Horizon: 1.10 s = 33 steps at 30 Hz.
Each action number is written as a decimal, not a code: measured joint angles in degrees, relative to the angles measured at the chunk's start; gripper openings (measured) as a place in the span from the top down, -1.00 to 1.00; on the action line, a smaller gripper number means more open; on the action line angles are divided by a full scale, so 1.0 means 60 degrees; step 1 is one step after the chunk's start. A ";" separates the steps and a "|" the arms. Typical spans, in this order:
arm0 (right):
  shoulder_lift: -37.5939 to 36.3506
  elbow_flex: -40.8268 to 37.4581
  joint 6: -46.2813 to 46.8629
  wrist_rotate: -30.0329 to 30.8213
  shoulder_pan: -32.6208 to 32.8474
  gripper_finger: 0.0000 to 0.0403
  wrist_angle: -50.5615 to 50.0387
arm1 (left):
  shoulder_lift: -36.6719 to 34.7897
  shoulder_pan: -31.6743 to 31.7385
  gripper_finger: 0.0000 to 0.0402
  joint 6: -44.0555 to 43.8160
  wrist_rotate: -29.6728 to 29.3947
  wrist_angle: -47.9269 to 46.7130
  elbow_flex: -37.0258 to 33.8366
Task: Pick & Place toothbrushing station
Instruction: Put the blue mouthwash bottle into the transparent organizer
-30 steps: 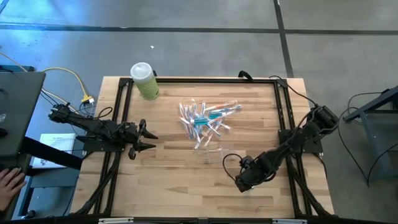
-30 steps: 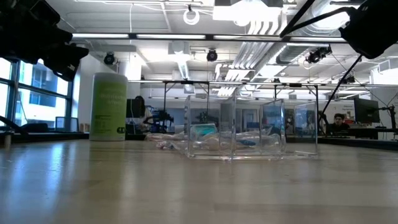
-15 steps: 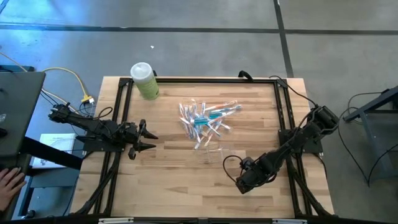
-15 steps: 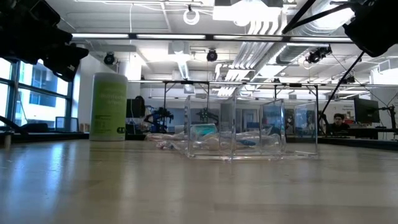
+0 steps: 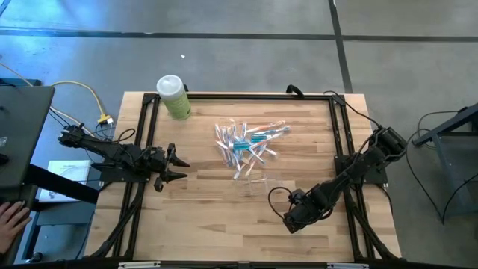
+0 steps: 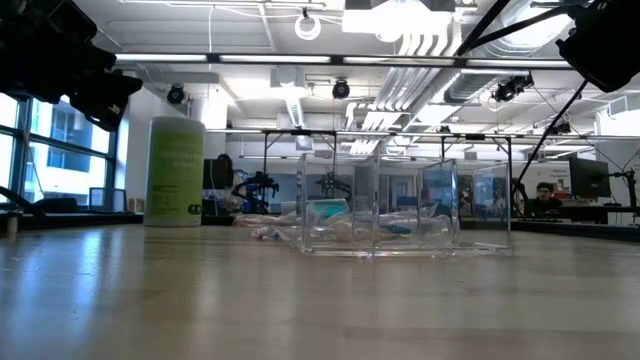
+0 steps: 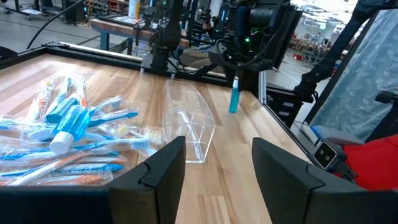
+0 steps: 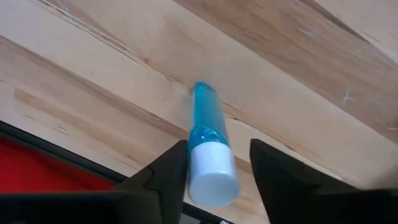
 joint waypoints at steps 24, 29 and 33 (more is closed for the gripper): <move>-0.0025 0.0029 -0.3818 0.1202 -0.0259 0.56 0.0056 | 0.0005 -0.0004 0.10 -0.0047 0.0000 -0.0304 0.0000; 0.0004 0.0465 -0.5065 0.1663 -0.0285 0.56 -0.0085 | 0.0005 -0.0004 0.10 -0.0222 0.0000 -0.0299 0.0000; 0.0004 0.1325 -0.6285 0.2534 -0.0465 0.56 -0.0087 | 0.0009 -0.0004 0.10 -0.0244 0.0000 -0.0299 0.0000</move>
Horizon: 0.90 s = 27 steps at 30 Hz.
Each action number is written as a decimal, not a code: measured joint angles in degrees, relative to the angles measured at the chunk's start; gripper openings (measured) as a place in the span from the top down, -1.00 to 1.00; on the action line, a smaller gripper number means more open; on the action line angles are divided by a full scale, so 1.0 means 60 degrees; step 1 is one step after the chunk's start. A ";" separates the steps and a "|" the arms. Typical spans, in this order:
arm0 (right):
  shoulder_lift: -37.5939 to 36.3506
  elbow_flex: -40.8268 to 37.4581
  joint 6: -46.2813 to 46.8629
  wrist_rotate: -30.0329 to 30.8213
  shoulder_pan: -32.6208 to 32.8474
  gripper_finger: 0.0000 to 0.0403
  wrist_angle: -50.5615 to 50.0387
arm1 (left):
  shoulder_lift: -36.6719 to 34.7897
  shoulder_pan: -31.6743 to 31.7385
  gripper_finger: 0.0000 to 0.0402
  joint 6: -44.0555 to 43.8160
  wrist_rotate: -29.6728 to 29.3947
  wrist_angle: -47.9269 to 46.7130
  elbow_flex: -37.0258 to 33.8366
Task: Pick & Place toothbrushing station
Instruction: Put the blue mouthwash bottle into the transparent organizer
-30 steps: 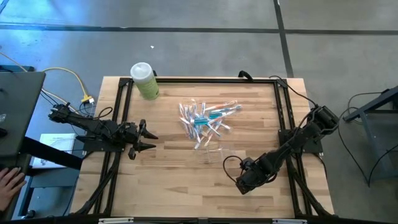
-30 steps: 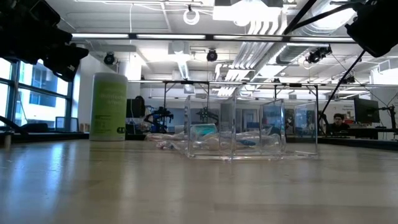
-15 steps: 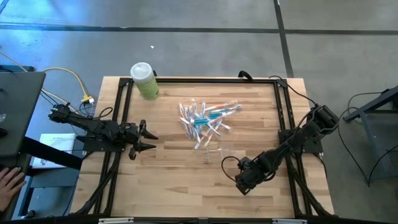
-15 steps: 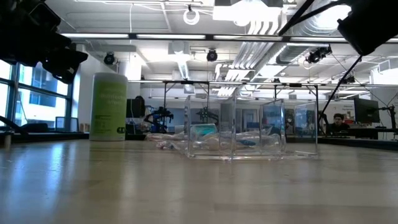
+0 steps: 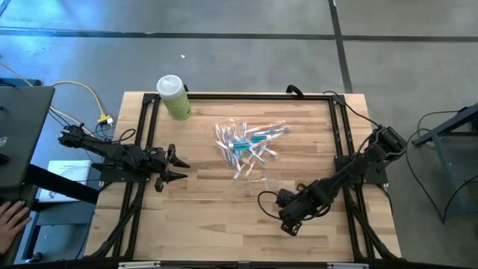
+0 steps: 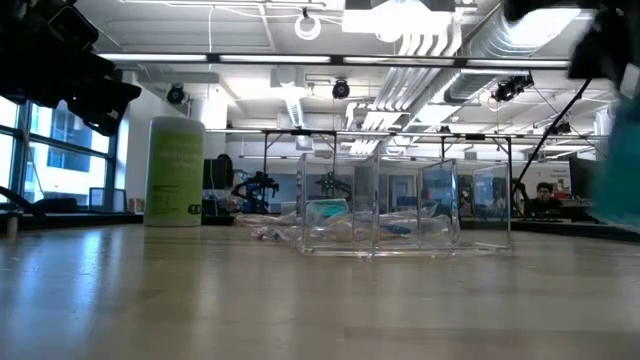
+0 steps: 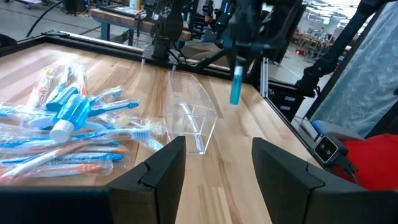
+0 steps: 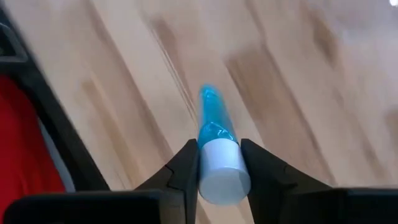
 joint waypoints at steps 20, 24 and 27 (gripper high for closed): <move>-0.0007 0.2475 -0.4361 0.1845 -0.2285 0.56 -0.0660 | 0.0000 0.0000 0.10 -0.0149 0.0000 0.0018 0.0000; -0.0007 0.2475 -0.4655 0.1590 -0.2838 0.56 -0.1131 | 0.0000 0.0000 0.10 -0.0149 0.0000 0.0015 0.0000; 0.0023 0.2471 -0.4927 0.0854 -0.3052 0.56 -0.1430 | 0.0000 0.0000 0.10 -0.0153 0.0000 0.0011 0.0000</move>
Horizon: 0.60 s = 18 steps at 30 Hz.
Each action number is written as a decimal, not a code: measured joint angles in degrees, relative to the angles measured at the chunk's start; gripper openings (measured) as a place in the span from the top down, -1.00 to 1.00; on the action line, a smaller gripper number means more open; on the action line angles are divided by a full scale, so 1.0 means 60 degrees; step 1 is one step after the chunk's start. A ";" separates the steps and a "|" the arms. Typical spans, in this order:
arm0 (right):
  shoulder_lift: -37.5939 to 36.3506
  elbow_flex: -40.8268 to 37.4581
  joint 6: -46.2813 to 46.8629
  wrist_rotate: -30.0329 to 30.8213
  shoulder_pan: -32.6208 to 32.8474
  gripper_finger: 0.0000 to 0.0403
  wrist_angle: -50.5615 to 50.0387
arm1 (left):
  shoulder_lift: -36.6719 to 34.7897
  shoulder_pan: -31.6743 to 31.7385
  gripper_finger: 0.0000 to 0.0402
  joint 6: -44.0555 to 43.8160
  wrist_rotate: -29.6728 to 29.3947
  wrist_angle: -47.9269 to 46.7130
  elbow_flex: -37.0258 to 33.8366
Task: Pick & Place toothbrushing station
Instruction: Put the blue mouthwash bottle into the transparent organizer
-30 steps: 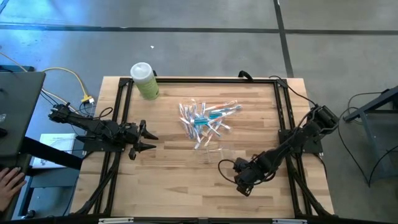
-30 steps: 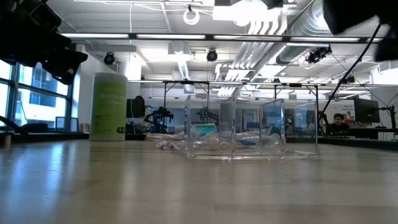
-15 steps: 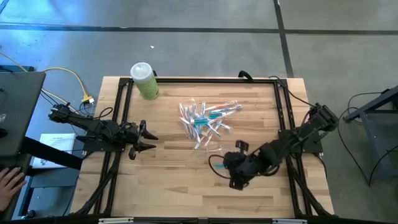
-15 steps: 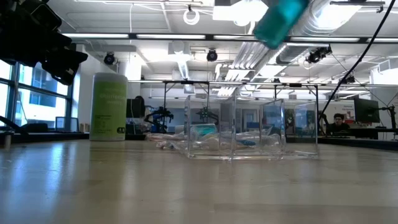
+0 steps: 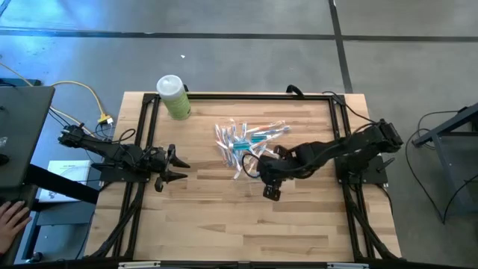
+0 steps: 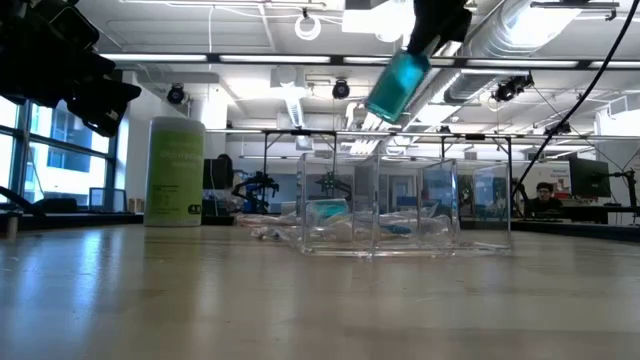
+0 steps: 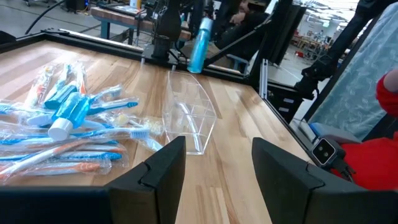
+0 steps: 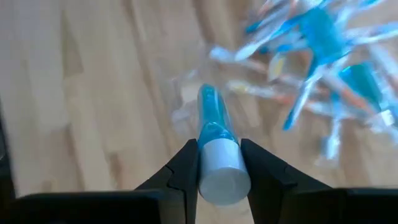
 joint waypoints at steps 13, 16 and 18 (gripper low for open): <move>0.1215 -0.0004 -0.0738 -0.1444 -0.0749 0.56 -0.0215 | -0.0001 0.0000 0.10 -0.0035 0.0000 0.0024 0.0000; 0.1491 -0.0006 -0.0822 -0.1398 -0.0937 0.56 -0.0486 | 0.0000 0.0000 0.10 -0.0080 0.0000 0.0017 0.0000; 0.1619 -0.0007 -0.1045 -0.1407 -0.1059 0.56 -0.0586 | 0.0000 0.0000 0.10 -0.0076 0.0000 0.0015 0.0000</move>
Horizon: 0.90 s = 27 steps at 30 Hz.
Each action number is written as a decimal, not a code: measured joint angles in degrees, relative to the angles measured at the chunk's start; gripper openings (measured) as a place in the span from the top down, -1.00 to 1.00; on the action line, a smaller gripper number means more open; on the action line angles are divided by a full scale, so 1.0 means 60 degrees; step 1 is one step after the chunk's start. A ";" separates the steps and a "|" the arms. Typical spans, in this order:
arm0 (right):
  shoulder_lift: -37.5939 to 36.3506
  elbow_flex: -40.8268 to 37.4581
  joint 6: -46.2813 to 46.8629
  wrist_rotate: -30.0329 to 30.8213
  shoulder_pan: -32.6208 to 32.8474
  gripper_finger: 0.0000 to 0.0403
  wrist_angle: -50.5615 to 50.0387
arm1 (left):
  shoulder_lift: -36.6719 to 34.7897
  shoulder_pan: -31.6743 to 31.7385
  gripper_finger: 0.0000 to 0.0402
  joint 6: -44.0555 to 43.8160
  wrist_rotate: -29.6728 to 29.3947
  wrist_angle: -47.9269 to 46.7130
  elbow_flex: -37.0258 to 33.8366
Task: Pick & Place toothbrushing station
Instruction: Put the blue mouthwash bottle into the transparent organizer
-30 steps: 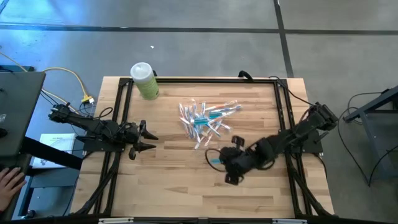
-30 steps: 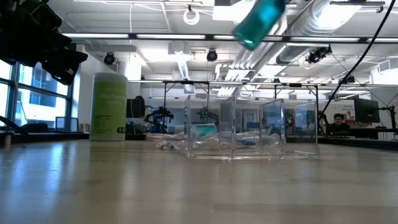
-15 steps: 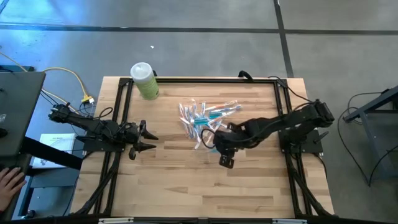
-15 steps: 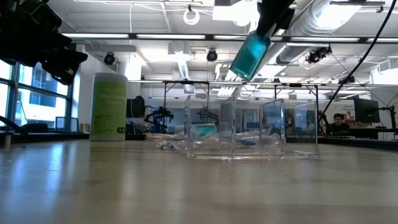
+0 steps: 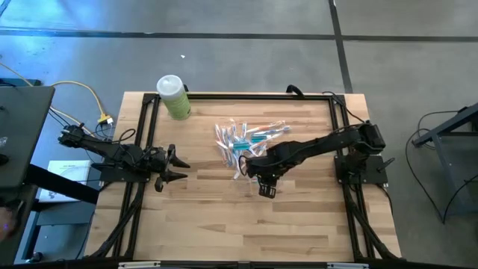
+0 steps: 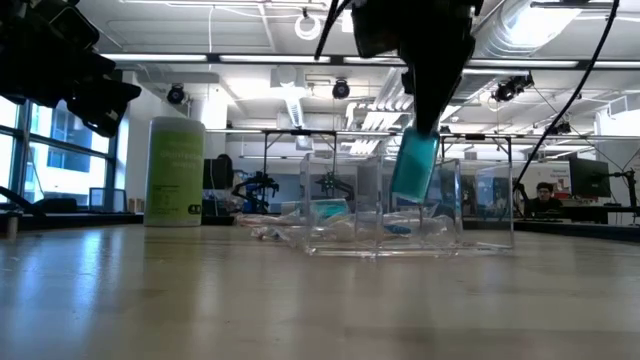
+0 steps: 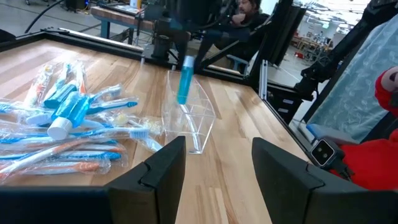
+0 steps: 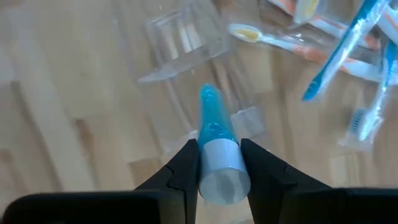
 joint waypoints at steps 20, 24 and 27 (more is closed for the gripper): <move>0.0572 0.0001 -0.1651 -0.0542 -0.0481 0.54 -0.0029 | 0.0000 0.0007 0.10 0.0838 -0.0072 0.0103 0.0000; 0.0637 0.0010 -0.1694 -0.0546 -0.0424 0.51 -0.0065 | 0.0000 0.0007 0.10 0.0769 -0.0076 0.0140 0.0000; 0.0779 0.0001 -0.1855 -0.0680 -0.0414 0.51 -0.0155 | -0.0004 0.0007 0.10 0.0758 -0.0073 0.0142 0.0000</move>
